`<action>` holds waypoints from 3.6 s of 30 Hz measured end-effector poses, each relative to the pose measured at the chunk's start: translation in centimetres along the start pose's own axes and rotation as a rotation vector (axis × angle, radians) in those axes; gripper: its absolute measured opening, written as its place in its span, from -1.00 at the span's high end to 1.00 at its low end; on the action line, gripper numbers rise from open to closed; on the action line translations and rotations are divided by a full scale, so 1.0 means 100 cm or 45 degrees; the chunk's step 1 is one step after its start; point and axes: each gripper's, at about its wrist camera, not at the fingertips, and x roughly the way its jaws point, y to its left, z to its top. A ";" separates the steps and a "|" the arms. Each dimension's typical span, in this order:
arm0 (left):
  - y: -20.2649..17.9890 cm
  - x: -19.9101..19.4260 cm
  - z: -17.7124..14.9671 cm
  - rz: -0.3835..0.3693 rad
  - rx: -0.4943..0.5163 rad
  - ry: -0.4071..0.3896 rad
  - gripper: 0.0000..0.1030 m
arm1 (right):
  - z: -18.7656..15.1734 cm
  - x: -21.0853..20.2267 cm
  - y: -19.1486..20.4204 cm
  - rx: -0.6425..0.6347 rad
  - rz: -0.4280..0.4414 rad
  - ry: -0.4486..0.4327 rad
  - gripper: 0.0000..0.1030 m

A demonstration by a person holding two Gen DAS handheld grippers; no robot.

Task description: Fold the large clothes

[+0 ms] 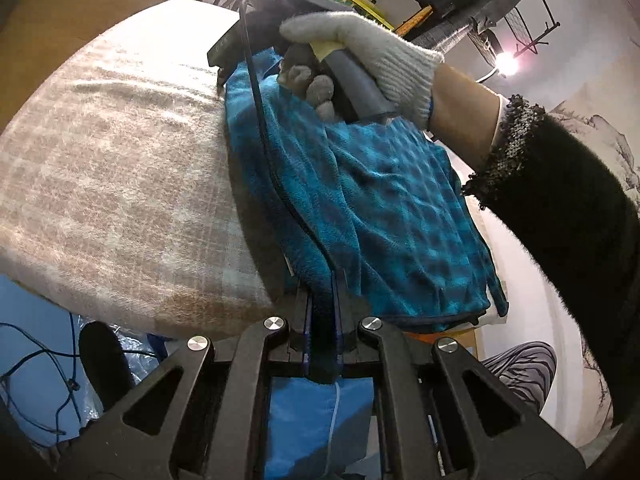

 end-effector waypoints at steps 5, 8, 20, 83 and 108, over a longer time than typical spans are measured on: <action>0.000 0.000 0.001 -0.001 -0.006 0.004 0.89 | -0.010 -0.005 -0.015 0.008 0.014 -0.046 0.30; -0.006 -0.001 0.002 -0.002 0.011 -0.004 0.90 | -0.018 -0.008 -0.028 0.016 0.047 -0.083 0.66; -0.053 0.007 0.003 0.007 0.197 -0.002 0.90 | -0.060 -0.043 -0.125 0.358 0.506 -0.362 0.89; -0.159 0.119 -0.040 0.168 0.700 0.328 0.91 | -0.168 0.017 -0.330 1.168 0.966 -0.541 0.95; -0.114 -0.004 -0.020 0.038 0.590 0.154 0.56 | -0.288 -0.126 -0.221 0.648 0.940 -0.543 0.26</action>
